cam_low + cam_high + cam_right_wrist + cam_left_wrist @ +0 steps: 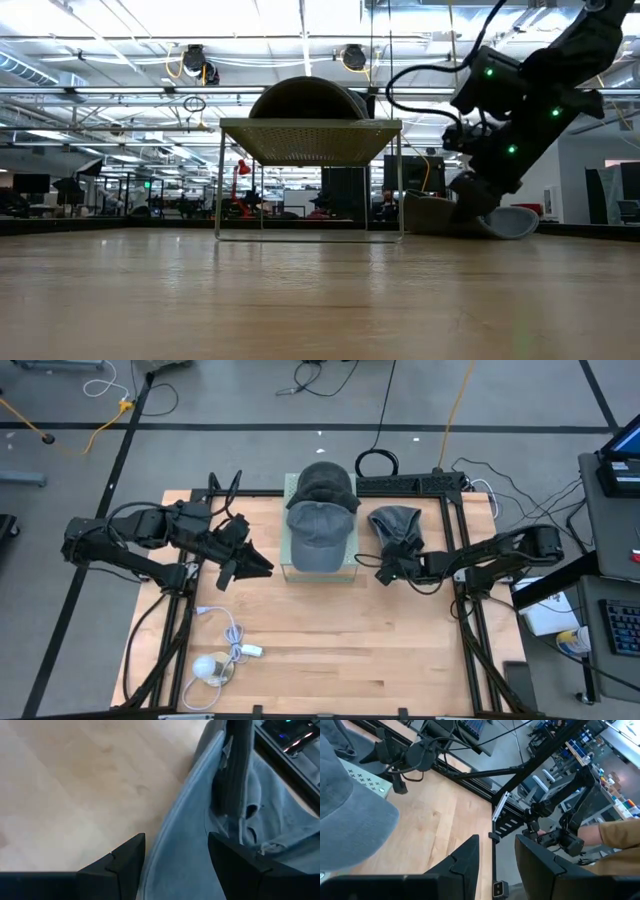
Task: Pick & Place hat
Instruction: Stack the gray cap on top of the gray cap on the shelf
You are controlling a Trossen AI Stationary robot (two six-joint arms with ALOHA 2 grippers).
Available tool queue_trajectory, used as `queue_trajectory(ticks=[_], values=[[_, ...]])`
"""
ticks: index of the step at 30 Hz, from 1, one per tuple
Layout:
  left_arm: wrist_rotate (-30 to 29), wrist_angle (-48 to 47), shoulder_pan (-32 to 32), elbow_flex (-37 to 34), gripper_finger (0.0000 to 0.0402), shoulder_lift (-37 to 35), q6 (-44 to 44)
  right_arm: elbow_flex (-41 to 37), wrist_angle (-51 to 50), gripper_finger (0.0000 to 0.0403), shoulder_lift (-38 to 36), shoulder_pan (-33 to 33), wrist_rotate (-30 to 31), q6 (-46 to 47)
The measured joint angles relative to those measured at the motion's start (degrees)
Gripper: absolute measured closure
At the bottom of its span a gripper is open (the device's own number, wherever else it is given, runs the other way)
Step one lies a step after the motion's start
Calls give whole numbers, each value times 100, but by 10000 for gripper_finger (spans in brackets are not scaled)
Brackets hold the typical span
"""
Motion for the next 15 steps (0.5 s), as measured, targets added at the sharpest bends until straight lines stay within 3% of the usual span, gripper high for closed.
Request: queue_trajectory(ticks=[6, 15], values=[[99, -2, 48, 0, 275, 0, -9, 6, 2, 222, 125, -112, -120, 57], [123, -2, 48, 0, 275, 0, 9, 8, -363, 380, 115, -190, -31, 725]])
